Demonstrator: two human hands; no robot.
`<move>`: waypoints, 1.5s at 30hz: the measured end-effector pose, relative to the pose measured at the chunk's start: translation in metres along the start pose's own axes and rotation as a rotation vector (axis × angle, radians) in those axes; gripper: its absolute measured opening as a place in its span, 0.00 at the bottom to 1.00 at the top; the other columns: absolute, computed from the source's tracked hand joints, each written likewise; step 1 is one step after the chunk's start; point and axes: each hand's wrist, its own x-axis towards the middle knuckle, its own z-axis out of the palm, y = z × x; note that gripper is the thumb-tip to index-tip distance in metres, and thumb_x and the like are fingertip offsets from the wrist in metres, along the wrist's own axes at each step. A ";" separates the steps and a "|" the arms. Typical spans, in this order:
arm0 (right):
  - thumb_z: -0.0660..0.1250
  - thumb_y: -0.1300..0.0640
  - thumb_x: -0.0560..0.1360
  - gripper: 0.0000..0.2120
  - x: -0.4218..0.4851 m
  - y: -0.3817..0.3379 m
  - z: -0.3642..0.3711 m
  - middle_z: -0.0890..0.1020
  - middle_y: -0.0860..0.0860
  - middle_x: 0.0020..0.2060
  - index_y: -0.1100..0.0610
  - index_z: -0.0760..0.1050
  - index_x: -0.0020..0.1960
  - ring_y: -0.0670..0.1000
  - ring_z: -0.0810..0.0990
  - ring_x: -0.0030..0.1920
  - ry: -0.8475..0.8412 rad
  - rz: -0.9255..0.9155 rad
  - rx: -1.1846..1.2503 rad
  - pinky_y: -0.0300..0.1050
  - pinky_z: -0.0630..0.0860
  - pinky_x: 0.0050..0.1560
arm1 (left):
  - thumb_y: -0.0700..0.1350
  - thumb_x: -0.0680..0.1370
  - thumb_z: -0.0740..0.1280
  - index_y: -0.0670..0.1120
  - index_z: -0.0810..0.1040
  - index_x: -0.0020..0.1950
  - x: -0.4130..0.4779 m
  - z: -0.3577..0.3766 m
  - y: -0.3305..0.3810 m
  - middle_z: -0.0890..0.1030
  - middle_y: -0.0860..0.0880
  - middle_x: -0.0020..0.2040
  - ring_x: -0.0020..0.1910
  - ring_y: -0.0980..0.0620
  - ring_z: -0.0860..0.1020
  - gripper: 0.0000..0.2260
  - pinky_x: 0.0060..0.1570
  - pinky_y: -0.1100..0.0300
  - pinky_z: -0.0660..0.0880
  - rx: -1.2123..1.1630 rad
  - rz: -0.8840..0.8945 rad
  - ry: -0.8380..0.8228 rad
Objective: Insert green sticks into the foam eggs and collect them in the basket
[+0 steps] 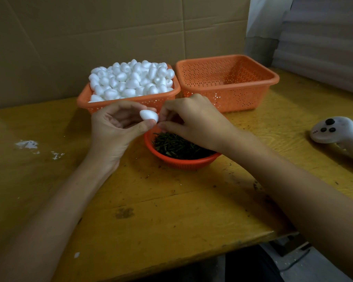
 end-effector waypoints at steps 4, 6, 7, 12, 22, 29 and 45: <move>0.75 0.55 0.77 0.04 0.000 0.000 -0.001 0.87 0.43 0.39 0.54 0.82 0.46 0.40 0.84 0.45 -0.053 0.033 0.088 0.45 0.77 0.52 | 0.40 0.70 0.82 0.46 0.86 0.53 -0.001 0.002 0.000 0.89 0.47 0.52 0.54 0.45 0.87 0.13 0.55 0.54 0.84 0.005 0.001 0.000; 0.74 0.56 0.78 0.04 0.000 0.001 -0.001 0.86 0.43 0.37 0.55 0.81 0.46 0.40 0.85 0.42 -0.077 0.049 0.148 0.41 0.78 0.52 | 0.41 0.70 0.82 0.45 0.86 0.54 -0.001 0.003 0.000 0.89 0.47 0.52 0.54 0.44 0.87 0.13 0.54 0.53 0.84 0.007 -0.001 0.003; 0.74 0.56 0.78 0.04 0.000 0.001 -0.002 0.87 0.43 0.37 0.56 0.81 0.46 0.40 0.85 0.41 -0.087 0.055 0.169 0.42 0.78 0.52 | 0.41 0.70 0.82 0.45 0.86 0.54 -0.001 0.003 0.001 0.89 0.47 0.52 0.53 0.45 0.88 0.14 0.54 0.54 0.84 0.010 0.004 0.006; 0.74 0.57 0.78 0.05 0.001 0.002 -0.001 0.87 0.43 0.37 0.58 0.81 0.47 0.39 0.86 0.42 -0.110 0.054 0.204 0.47 0.80 0.53 | 0.41 0.70 0.82 0.48 0.87 0.53 -0.001 0.004 0.002 0.89 0.49 0.51 0.53 0.47 0.88 0.13 0.53 0.55 0.84 0.028 0.025 -0.006; 0.74 0.57 0.79 0.04 0.001 0.003 0.001 0.87 0.44 0.38 0.58 0.82 0.48 0.40 0.86 0.42 -0.155 0.078 0.245 0.45 0.80 0.53 | 0.39 0.71 0.81 0.44 0.85 0.57 -0.002 0.006 0.003 0.89 0.50 0.53 0.54 0.47 0.88 0.16 0.54 0.56 0.84 0.068 0.023 -0.034; 0.72 0.59 0.80 0.04 0.001 0.006 -0.001 0.88 0.48 0.41 0.61 0.81 0.50 0.44 0.87 0.44 -0.208 0.104 0.357 0.47 0.83 0.52 | 0.36 0.75 0.76 0.41 0.83 0.64 -0.003 0.003 0.005 0.88 0.46 0.57 0.58 0.44 0.86 0.17 0.58 0.53 0.83 0.057 0.033 -0.096; 0.74 0.54 0.79 0.05 0.003 0.008 -0.001 0.88 0.41 0.42 0.55 0.83 0.51 0.36 0.85 0.47 -0.282 0.084 0.316 0.39 0.79 0.55 | 0.41 0.70 0.83 0.48 0.84 0.59 -0.002 0.005 0.009 0.88 0.49 0.51 0.52 0.50 0.87 0.19 0.53 0.60 0.83 0.072 0.008 -0.096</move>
